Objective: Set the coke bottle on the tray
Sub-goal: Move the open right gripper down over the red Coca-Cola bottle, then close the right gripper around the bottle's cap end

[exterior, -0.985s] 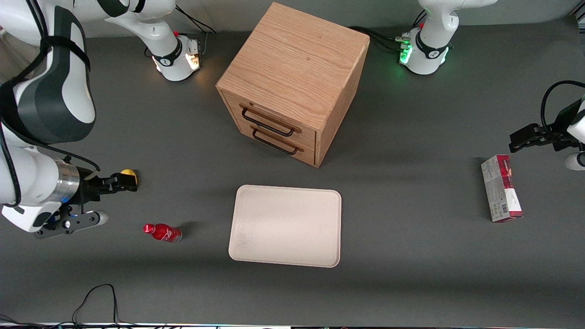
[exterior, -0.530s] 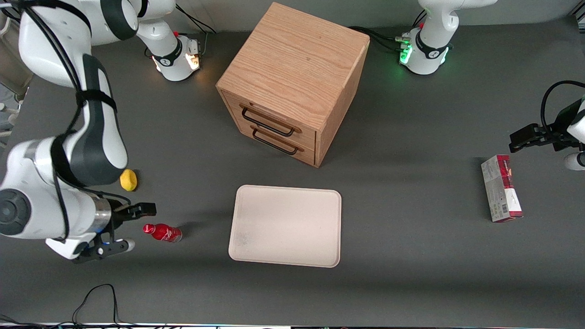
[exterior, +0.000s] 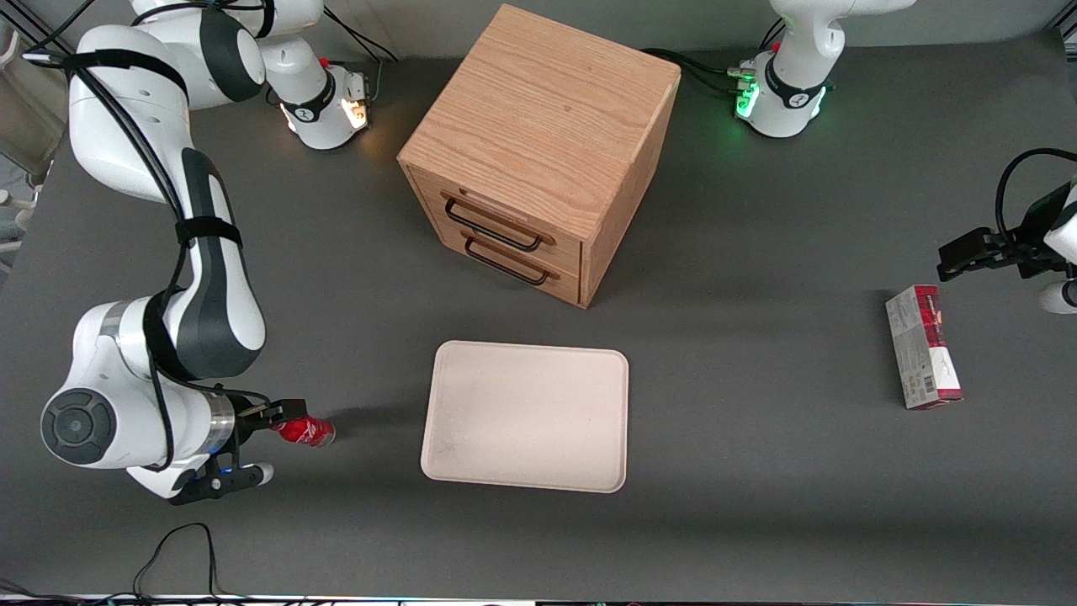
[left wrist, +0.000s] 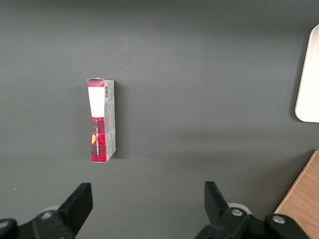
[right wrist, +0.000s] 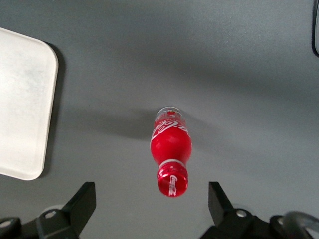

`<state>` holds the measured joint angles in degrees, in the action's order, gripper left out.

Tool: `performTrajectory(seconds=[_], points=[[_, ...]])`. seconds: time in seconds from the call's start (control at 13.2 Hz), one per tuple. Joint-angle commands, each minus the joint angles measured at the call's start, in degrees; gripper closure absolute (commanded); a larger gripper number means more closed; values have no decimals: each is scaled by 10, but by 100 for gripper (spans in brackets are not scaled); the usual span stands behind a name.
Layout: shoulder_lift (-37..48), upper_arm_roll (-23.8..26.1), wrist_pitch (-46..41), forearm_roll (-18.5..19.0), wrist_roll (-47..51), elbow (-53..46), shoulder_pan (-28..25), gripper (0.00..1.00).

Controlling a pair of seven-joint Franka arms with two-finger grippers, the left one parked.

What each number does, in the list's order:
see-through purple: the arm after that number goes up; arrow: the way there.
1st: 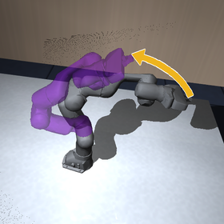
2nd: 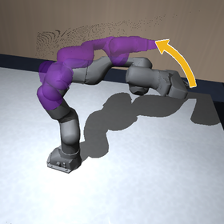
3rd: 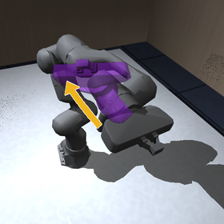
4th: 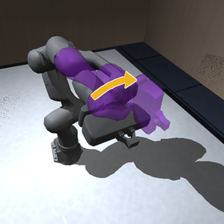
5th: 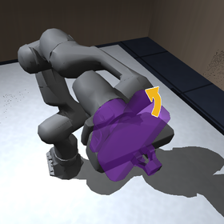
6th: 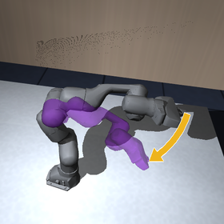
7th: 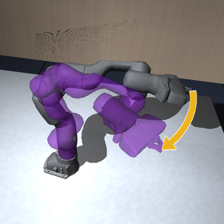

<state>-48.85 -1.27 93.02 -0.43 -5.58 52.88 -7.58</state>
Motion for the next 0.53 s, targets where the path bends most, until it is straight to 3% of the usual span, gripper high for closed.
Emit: performTrajectory(seconds=[0.0, 0.45], points=[[-8, -2, -3, -2, -7, -9, 9, 1], [-4, -2, 0, -5, -25, 15, 18, 1]])
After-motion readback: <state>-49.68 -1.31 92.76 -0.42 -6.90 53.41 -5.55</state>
